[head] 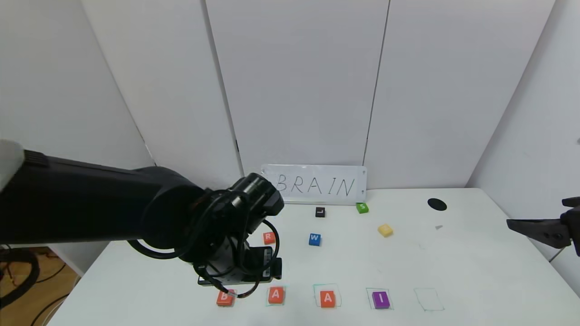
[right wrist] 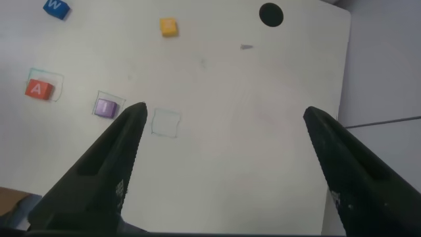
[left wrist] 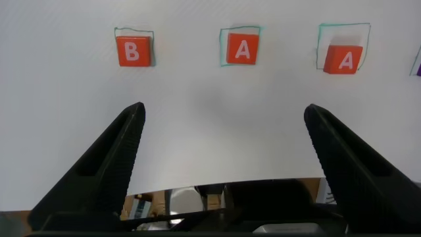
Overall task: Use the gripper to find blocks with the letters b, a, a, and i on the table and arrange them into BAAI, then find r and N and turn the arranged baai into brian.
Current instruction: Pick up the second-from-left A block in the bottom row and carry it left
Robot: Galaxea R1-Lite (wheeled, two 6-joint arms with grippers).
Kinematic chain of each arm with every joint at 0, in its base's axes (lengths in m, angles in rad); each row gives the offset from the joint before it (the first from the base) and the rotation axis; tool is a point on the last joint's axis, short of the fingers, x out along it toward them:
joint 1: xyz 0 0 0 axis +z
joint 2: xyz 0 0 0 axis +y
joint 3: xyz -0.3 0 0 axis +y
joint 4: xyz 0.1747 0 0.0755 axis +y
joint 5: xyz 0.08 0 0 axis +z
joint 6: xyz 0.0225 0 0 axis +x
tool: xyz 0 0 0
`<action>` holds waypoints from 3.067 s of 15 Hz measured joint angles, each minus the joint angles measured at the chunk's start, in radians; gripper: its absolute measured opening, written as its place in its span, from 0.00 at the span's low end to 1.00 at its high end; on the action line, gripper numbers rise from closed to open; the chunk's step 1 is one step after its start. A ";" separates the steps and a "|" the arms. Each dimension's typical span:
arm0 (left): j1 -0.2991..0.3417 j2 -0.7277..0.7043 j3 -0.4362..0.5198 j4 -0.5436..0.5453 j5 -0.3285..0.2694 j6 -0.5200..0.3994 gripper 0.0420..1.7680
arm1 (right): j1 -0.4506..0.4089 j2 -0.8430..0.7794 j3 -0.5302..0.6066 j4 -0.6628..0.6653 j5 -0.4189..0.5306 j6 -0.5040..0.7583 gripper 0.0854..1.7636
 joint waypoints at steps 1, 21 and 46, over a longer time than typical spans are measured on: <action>-0.009 0.015 0.026 -0.039 0.000 0.000 0.97 | 0.002 0.000 0.000 0.000 0.000 0.001 0.97; -0.061 0.222 0.150 -0.324 0.007 0.025 0.97 | 0.028 -0.017 0.015 -0.007 -0.002 -0.001 0.97; -0.045 0.310 0.142 -0.450 0.048 0.036 0.26 | 0.050 -0.036 0.034 -0.007 -0.004 -0.010 0.97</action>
